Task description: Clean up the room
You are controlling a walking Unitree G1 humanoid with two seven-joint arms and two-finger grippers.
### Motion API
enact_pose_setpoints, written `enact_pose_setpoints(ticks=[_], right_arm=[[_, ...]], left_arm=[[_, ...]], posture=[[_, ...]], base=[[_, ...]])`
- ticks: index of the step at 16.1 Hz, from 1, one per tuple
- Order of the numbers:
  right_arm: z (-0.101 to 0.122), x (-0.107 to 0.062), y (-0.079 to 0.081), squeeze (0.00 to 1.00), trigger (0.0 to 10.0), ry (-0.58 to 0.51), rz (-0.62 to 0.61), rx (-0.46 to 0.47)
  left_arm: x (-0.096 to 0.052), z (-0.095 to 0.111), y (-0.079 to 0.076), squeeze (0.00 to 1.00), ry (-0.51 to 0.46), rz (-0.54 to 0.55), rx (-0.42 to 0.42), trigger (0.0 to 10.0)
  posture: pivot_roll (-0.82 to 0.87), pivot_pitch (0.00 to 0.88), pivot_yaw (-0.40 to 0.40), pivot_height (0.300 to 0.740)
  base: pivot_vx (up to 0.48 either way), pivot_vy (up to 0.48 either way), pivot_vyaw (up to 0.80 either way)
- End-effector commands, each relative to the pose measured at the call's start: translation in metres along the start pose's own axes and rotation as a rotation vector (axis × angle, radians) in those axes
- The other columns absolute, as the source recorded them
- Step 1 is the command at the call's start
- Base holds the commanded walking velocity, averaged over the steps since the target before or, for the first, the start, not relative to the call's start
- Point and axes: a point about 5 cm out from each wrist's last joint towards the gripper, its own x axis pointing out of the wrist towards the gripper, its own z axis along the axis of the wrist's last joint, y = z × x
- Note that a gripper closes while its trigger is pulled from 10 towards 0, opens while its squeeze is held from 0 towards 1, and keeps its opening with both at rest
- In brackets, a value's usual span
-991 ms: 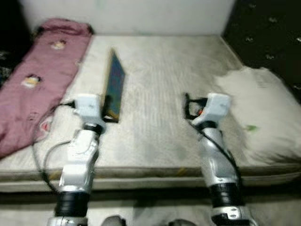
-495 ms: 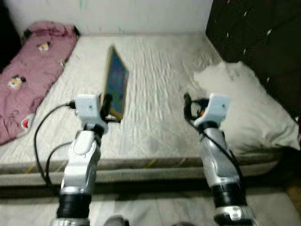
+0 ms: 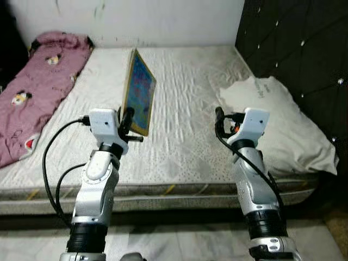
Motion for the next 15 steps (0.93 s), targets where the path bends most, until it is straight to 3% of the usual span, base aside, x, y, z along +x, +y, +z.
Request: enact_pose_setpoints(ticks=[1,10,15], right_arm=[[0.0027,0.0025,0.0039,0.0,10.0,-0.009,0.014,0.002],[0.0036,0.0028,0.0038,0.0,10.0,-0.015,0.013,0.002],[0.0046,0.0038,0.0036,0.0,10.0,-0.022,0.013,0.006]], left_arm=[[0.0023,0.0143,0.001,0.0,-0.069,-0.007,0.007,10.0],[0.0032,0.0123,0.0013,0.0,-0.056,0.001,0.011,10.0],[0.0068,0.0101,0.0009,0.0,-0.041,0.046,0.009,10.0]], posture=[[0.03,0.0,0.029,0.74],[0.03,0.0,0.029,0.74],[0.03,0.0,0.029,0.74]], base=[[0.382,0.0,0.0],[0.373,0.0,0.0],[0.0,0.0,0.0]])
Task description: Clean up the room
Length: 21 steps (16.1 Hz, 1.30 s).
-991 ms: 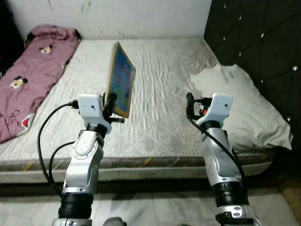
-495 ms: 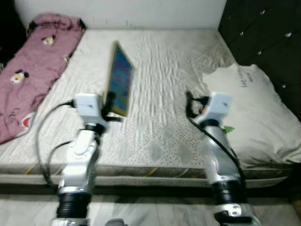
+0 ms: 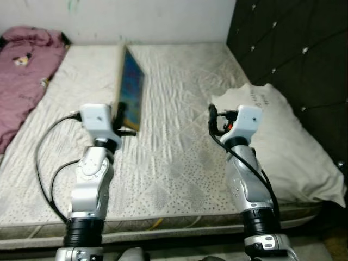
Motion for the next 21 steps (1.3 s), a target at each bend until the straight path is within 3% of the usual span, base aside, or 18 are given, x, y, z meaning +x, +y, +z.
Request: enact_pose_setpoints(ticks=[1,4,7,9,13,18,21], right_arm=[[0.003,0.002,-0.004,0.0,10.0,-0.007,-0.012,0.001],[0.004,0.001,0.003,0.0,10.0,-0.039,0.036,-0.067],[-0.002,0.0,-0.004,0.0,10.0,-0.017,0.008,-0.053],[-0.001,0.003,-0.003,0.0,10.0,0.001,0.053,-0.056],[-0.013,-0.006,-0.01,0.0,10.0,0.029,0.015,-0.057],[-0.023,-0.017,-0.009,0.0,10.0,0.07,0.034,-0.072],[-0.025,-0.019,-0.017,0.0,10.0,0.077,0.027,-0.101]], left_arm=[[0.003,0.005,-0.008,0.0,-0.028,-0.025,0.011,10.0],[0.004,0.007,-0.007,0.0,-0.036,-0.013,0.056,10.0],[0.001,0.004,-0.005,0.0,-0.02,-0.011,0.038,10.0],[0.004,0.002,-0.007,0.0,-0.028,-0.002,0.043,10.0],[-0.009,-0.006,-0.004,0.0,0.01,0.007,0.042,10.0],[-0.011,-0.005,-0.002,0.0,0.016,-0.004,0.047,10.0],[-0.015,-0.011,-0.006,0.0,0.035,-0.004,0.034,10.0]], posture=[[0.03,0.0,0.029,0.74],[0.05,0.0,0.028,0.74],[0.05,0.0,0.0,0.74],[0.05,0.0,-0.028,0.74],[0.06,0.0,-0.012,0.74],[0.06,0.0,-0.024,0.74],[0.05,0.0,-0.012,0.74]], base=[[0.0,0.0,0.0],[0.0,0.0,0.69],[0.0,0.0,0.44],[0.0,0.0,0.0],[0.0,0.0,0.0],[0.0,-0.331,0.0],[0.0,-0.354,0.0]])
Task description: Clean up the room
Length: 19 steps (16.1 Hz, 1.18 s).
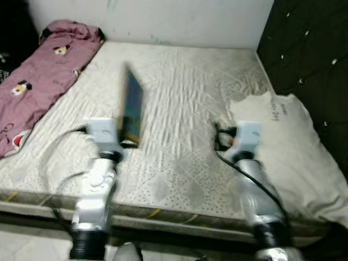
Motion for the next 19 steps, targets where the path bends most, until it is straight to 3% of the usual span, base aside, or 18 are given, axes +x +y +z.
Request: enact_pose_setpoints(ticks=[1,3,4,14,19], right_arm=[[0.0044,0.0013,0.0069,0.0,10.0,-0.015,0.019,0.007],[0.0039,-0.0005,0.0077,0.0,10.0,-0.016,0.02,0.004],[0.0033,-0.0014,0.0084,0.0,10.0,-0.014,0.026,-0.001],[0.0024,-0.002,0.0111,0.0,10.0,-0.009,0.037,-0.017],[0.0019,-0.0028,0.0095,0.0,10.0,-0.005,0.031,-0.02]], left_arm=[[0.0011,0.0122,0.0059,0.0,-0.048,0.017,0.019,10.0],[0.004,0.0162,0.0047,0.0,-0.073,0.012,0.007,10.0],[0.0054,0.0186,0.0094,0.0,-0.088,0.066,0.051,10.0],[0.0039,0.0179,0.0107,0.0,-0.075,0.058,0.015,10.0],[0.0038,0.0177,0.0092,0.0,-0.075,0.051,0.003,10.0]], posture=[[0.04,0.0,-0.006,0.74],[0.04,0.0,-0.004,0.74],[0.04,0.0,-0.005,0.74],[0.05,0.0,-0.004,0.74],[0.04,0.0,-0.003,0.74]], base=[[0.0,-0.356,0.0],[0.0,-0.137,0.0],[0.0,0.0,0.0],[0.0,0.0,0.0],[0.0,-0.423,0.0]])
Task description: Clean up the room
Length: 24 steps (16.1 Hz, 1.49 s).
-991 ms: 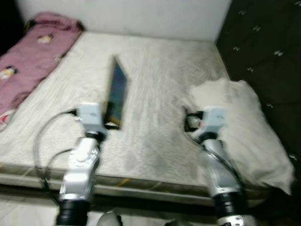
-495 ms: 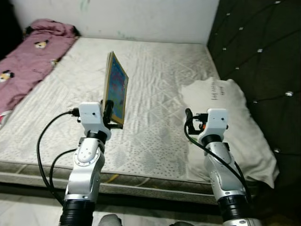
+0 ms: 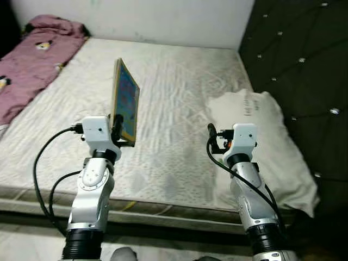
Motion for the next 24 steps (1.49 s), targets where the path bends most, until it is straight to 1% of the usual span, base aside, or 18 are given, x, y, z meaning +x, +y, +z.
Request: enact_pose_setpoints(ticks=[1,2,3,4,5,6,7,8,9,10,11,12,13,14,16,20,21,24], right_arm=[[0.002,0.0,-0.006,0.0,10.0,-0.003,-0.014,-0.011],[0.002,0.0,-0.006,0.0,10.0,-0.002,-0.014,-0.011],[0.002,0.0,-0.006,0.0,10.0,-0.001,-0.014,-0.011],[0.002,-0.001,-0.006,0.0,10.0,-0.001,-0.015,-0.01],[0.001,-0.002,-0.007,0.0,10.0,0.001,-0.018,-0.008],[0.001,-0.004,-0.008,0.0,10.0,0.003,-0.021,-0.009],[0.0,-0.006,-0.01,0.0,10.0,0.008,-0.023,-0.01],[-0.002,-0.007,-0.011,0.0,10.0,0.015,-0.024,-0.013],[-0.002,-0.008,-0.012,0.0,10.0,0.019,-0.026,-0.013],[-0.002,-0.008,-0.013,0.0,10.0,0.02,-0.027,-0.012],[-0.002,-0.008,-0.013,0.0,10.0,0.024,-0.03,-0.01],[-0.001,-0.008,-0.014,0.0,10.0,0.029,-0.034,-0.007],[-0.001,-0.01,-0.014,0.0,10.0,0.034,-0.035,-0.005],[-0.002,-0.013,-0.016,0.0,10.0,0.039,-0.037,-0.005],[-0.002,-0.018,-0.018,0.0,10.0,0.047,-0.041,-0.007],[0.0,-0.02,-0.02,0.0,10.0,0.053,-0.047,-0.012],[-0.001,-0.021,-0.02,0.0,10.0,0.067,-0.051,-0.008],[-0.002,-0.023,-0.021,0.0,10.0,0.075,-0.053,-0.008]], left_arm=[[0.004,0.013,-0.009,0.0,-0.061,-0.039,-0.025,10.0],[0.003,0.011,-0.009,0.0,-0.05,-0.023,-0.015,10.0],[0.001,0.007,-0.007,0.0,-0.015,0.005,-0.013,10.0],[-0.001,0.003,-0.005,0.0,0.018,0.014,-0.033,10.0],[-0.005,0.001,-0.002,0.0,0.023,-0.015,-0.076,10.0],[-0.008,0.0,0.002,0.0,0.016,-0.009,-0.054,10.0],[-0.012,-0.002,0.01,0.0,0.011,0.029,0.006,10.0],[-0.014,-0.005,0.011,0.0,0.022,0.033,-0.012,10.0],[-0.015,-0.004,0.011,0.0,0.021,0.029,0.002,10.0],[-0.015,-0.002,0.012,0.0,0.01,0.032,0.046,10.0],[-0.015,0.0,0.007,0.0,-0.051,-0.004,0.054,10.0],[-0.018,-0.002,0.005,0.0,-0.01,-0.023,0.01,10.0],[-0.021,-0.004,0.005,0.0,0.003,-0.033,-0.018,10.0],[-0.025,-0.007,0.006,0.0,0.022,-0.056,-0.023,10.0],[-0.029,-0.011,0.012,0.0,0.037,-0.013,-0.024,10.0],[-0.027,-0.008,0.012,0.0,0.029,0.01,-0.016,10.0],[-0.026,-0.008,0.015,0.0,0.028,0.022,-0.004,10.0],[-0.027,-0.008,0.018,0.0,0.026,0.045,-0.007,10.0]], posture=[[0.04,0.0,-0.006,0.74],[0.04,0.0,-0.007,0.74],[0.04,0.0,-0.007,0.74],[0.04,0.0,-0.007,0.74],[0.04,0.0,-0.008,0.74],[0.04,0.0,-0.011,0.74],[0.04,0.0,-0.01,0.74],[0.04,0.0,-0.013,0.74],[0.04,0.0,-0.013,0.74],[0.04,0.0,-0.013,0.74],[0.04,0.0,-0.015,0.74],[0.04,0.0,-0.015,0.74],[0.03,0.0,-0.017,0.74],[0.03,0.004,-0.019,0.74],[0.03,0.017,-0.021,0.74],[0.02,0.029,-0.018,0.74],[0.02,0.031,-0.018,0.74],[0.02,0.038,-0.02,0.74]], base=[[0.0,0.0,0.0],[0.0,0.0,0.0],[0.0,0.0,0.0],[0.0,0.0,0.0],[0.0,0.0,0.0],[0.0,0.0,0.0],[0.0,0.0,0.0],[0.0,0.0,0.0],[0.0,0.0,0.0],[0.0,0.0,0.0],[0.0,0.0,0.0],[0.0,0.0,0.0],[0.0,0.0,-0.8],[0.0,0.0,-0.8],[0.0,0.0,-0.8],[0.0,0.0,0.0],[0.0,0.0,-0.55],[0.0,0.0,-0.8]])
